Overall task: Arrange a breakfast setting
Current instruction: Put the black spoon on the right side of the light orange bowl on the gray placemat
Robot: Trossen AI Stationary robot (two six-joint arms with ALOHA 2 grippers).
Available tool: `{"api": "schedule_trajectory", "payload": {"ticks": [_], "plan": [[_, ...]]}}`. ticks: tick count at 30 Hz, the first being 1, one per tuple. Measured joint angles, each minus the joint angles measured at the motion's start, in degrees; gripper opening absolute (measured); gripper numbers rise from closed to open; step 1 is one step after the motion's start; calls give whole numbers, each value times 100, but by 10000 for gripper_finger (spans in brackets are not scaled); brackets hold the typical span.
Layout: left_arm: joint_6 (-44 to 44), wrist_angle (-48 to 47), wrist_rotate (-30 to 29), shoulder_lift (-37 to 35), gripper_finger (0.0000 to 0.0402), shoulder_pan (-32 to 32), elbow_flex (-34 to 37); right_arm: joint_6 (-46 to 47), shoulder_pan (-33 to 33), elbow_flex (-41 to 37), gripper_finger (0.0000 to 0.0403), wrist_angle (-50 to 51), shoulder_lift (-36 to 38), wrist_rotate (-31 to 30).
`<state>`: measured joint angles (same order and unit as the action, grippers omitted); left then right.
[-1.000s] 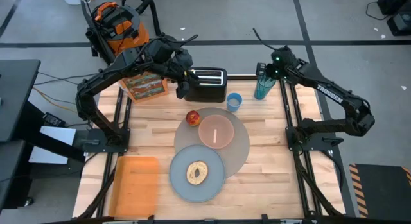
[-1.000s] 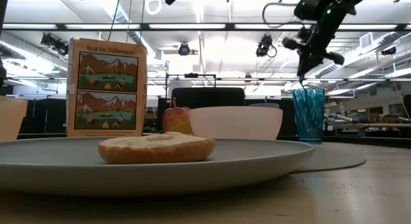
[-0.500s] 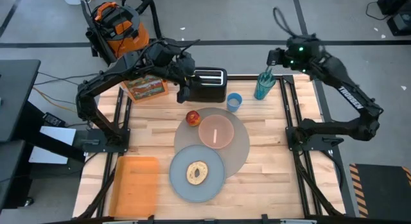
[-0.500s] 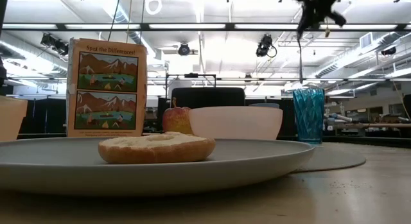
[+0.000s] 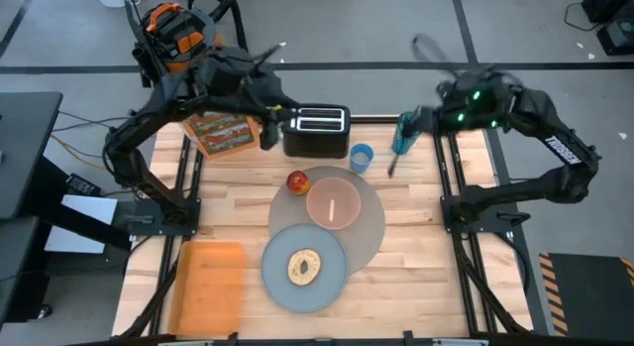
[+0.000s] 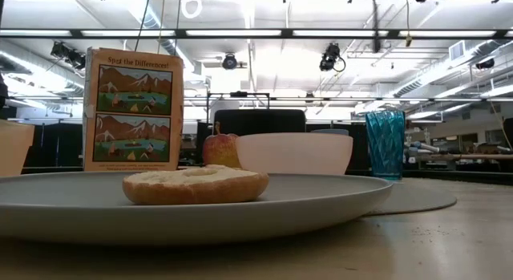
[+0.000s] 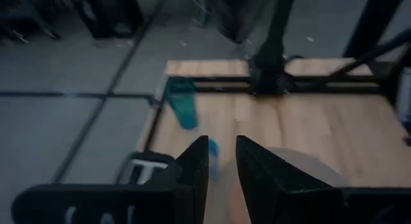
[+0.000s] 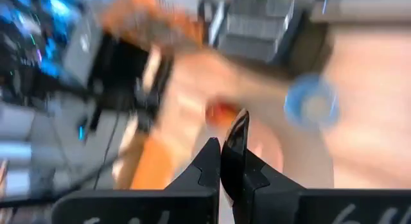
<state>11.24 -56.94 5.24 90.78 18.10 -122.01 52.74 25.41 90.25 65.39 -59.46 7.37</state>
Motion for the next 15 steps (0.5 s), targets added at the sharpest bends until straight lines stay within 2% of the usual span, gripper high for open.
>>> {"api": "schedule_trajectory", "payload": {"ticks": [4,7,12,15], "plan": [[449,-289,-191,-67,84,217,-325,1151,-1045,-294,17,798,-39,32],[728,-620,-280,-167,84,374,-375,2181,-1684,-739,19,936,-38,-113],[860,-1264,-289,-343,84,462,-295,3749,-2345,-1792,16,139,-155,-281],[824,-1796,-259,-369,84,396,-216,4546,-2536,-2504,16,-549,-344,-88]]}}
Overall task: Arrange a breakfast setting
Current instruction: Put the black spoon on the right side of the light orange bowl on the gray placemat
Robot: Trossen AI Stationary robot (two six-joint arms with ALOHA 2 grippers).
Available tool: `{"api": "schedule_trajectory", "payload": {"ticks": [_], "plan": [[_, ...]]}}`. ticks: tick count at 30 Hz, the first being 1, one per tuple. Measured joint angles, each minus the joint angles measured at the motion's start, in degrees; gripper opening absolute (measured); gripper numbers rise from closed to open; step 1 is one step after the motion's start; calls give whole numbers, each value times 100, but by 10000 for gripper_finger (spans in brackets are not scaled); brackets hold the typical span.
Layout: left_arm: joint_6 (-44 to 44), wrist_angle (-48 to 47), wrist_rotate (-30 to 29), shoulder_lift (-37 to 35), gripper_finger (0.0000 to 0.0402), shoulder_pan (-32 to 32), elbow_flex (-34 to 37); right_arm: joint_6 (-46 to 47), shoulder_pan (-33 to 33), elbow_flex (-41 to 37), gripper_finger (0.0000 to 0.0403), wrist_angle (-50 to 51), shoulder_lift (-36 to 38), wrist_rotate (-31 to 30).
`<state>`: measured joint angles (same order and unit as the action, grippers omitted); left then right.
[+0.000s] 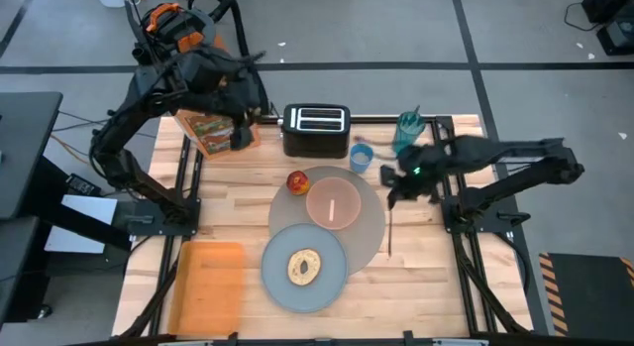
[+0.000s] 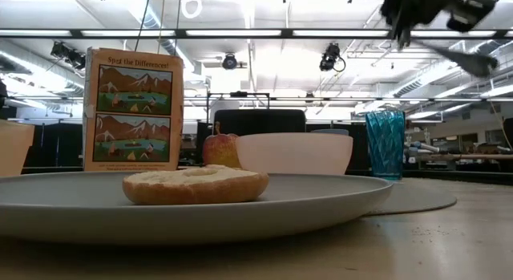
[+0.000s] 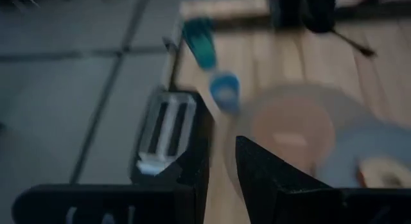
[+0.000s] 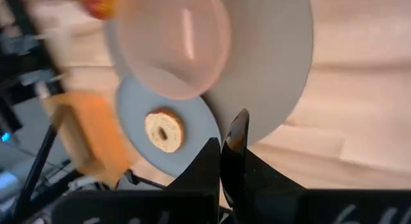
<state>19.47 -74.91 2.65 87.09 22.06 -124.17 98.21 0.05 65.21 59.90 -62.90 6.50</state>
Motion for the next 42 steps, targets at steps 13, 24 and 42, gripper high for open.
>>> {"api": "schedule_trajectory", "payload": {"ticks": [13,24,42], "plan": [[224,-1367,346,-132,84,-1179,-1,1369,400,-1433,16,-945,-980,433],[282,-1294,657,-83,84,-2410,8,283,1540,-1482,18,-931,-1880,601],[-107,-892,448,-83,84,-2526,8,-207,1386,-1485,67,-1582,-2762,148]]}}
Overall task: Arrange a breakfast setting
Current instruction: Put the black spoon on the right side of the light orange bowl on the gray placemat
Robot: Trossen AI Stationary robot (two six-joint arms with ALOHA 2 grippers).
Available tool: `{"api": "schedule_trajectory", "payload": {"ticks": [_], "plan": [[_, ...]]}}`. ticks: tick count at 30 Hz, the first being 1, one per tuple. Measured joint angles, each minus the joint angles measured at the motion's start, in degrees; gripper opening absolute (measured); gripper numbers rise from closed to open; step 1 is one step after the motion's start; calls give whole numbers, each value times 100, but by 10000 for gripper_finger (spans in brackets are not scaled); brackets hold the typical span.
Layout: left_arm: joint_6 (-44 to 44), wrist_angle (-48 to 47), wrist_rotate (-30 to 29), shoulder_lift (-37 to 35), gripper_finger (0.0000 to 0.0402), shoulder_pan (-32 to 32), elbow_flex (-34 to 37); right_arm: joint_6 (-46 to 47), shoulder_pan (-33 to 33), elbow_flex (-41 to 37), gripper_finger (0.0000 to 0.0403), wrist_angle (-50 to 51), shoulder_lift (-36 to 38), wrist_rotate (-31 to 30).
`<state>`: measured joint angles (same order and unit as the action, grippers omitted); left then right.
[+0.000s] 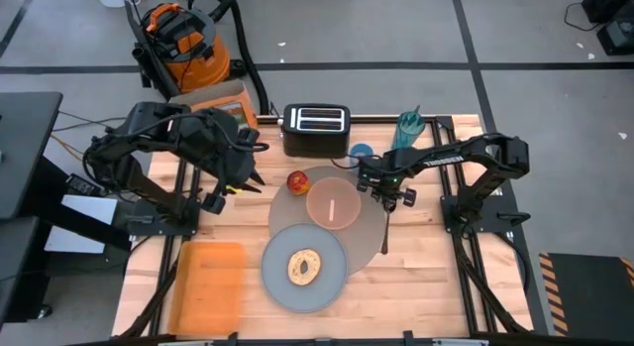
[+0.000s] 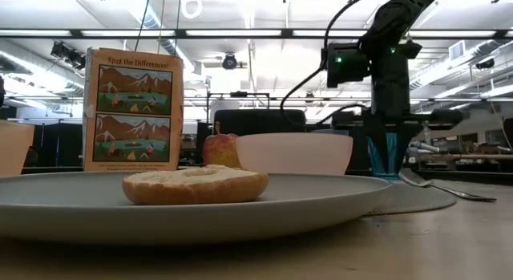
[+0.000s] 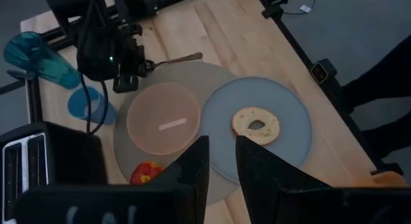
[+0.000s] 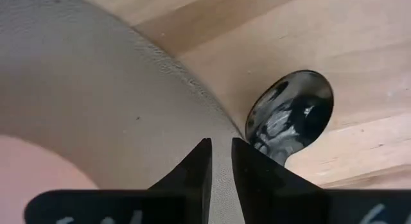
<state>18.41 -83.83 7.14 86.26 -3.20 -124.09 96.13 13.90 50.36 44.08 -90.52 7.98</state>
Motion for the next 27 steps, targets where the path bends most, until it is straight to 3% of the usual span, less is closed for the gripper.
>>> {"api": "schedule_trajectory", "payload": {"ticks": [5,11,17,27], "plan": [[-19,23,0,0,84,0,0,-334,-218,-1,81,176,490,-248],[-23,204,-1,0,84,1,0,-168,-969,-1,113,761,813,-558],[-128,277,-2,2,84,1,0,-118,-1457,-1,117,707,342,-887],[-285,367,0,2,84,1,0,-466,-1287,-7,111,534,-447,-456]]}}
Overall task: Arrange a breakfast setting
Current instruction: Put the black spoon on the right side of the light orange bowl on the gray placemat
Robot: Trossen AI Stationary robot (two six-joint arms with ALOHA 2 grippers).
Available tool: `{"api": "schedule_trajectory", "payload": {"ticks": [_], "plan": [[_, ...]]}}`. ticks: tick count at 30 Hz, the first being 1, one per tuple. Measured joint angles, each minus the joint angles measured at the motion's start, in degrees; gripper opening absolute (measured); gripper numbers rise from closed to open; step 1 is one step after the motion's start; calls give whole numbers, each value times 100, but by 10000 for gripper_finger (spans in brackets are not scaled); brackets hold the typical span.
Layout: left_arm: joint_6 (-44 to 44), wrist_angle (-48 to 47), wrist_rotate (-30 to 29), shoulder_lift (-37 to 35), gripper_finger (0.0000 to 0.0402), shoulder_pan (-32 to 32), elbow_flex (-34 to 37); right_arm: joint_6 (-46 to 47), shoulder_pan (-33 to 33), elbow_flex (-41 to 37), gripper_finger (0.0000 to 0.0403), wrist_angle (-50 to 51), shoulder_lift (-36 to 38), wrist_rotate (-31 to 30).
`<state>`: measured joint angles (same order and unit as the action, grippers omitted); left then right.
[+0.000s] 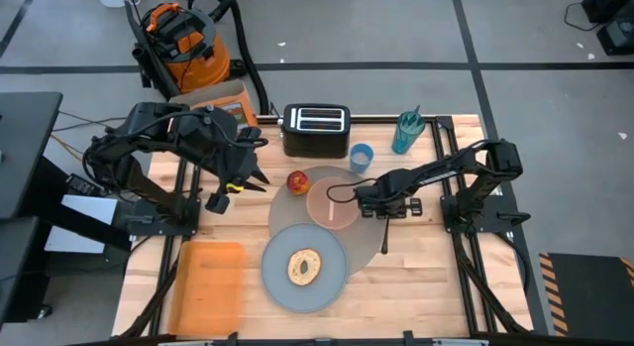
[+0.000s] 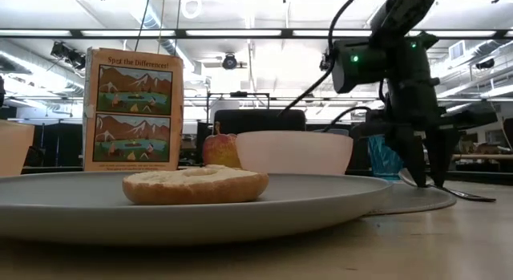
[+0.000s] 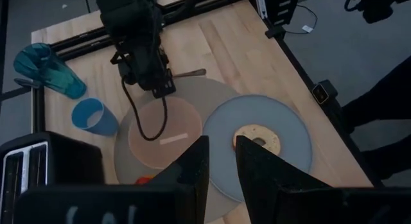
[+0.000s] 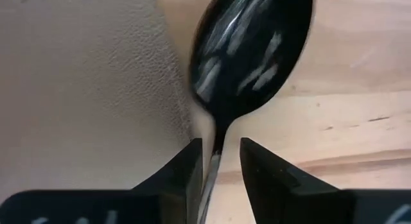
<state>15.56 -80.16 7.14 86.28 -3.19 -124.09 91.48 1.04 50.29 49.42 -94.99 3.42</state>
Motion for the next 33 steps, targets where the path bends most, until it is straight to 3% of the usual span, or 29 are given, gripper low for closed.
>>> {"api": "schedule_trajectory", "payload": {"ticks": [5,14,24,27,33], "plan": [[-123,-11,0,2,84,-1,0,-32,147,-191,92,-294,44,198],[-187,-15,-2,2,84,1,0,19,136,-333,15,-423,183,146],[-187,-13,-144,2,84,1,0,38,125,83,20,-405,638,-365],[-189,-7,-146,2,84,1,0,34,125,123,18,-987,524,-474],[-191,-46,-202,2,84,1,0,-136,125,97,36,-1082,44,-465]]}}
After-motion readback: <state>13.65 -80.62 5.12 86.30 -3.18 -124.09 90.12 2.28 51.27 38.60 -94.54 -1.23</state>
